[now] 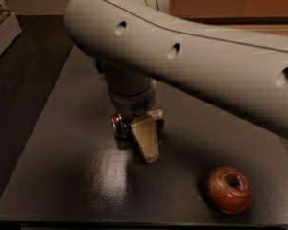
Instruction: Knock orange can over
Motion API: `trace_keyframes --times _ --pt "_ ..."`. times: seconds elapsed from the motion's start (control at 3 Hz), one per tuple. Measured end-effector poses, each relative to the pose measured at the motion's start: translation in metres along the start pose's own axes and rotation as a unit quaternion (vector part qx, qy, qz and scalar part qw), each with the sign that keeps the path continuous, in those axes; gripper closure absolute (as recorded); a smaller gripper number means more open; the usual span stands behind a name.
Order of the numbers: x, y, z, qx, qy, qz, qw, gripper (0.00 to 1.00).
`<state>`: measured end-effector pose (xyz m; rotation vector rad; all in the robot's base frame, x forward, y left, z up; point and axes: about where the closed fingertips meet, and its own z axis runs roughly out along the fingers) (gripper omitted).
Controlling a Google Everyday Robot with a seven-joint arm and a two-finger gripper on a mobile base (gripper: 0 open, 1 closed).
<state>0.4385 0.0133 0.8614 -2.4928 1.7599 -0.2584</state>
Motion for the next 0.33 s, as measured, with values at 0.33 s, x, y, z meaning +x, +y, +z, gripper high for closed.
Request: trace_keyframes --times 0.33 --pt "0.0 0.0 -0.0001 0.0 0.0 0.0 1.0 0.0"
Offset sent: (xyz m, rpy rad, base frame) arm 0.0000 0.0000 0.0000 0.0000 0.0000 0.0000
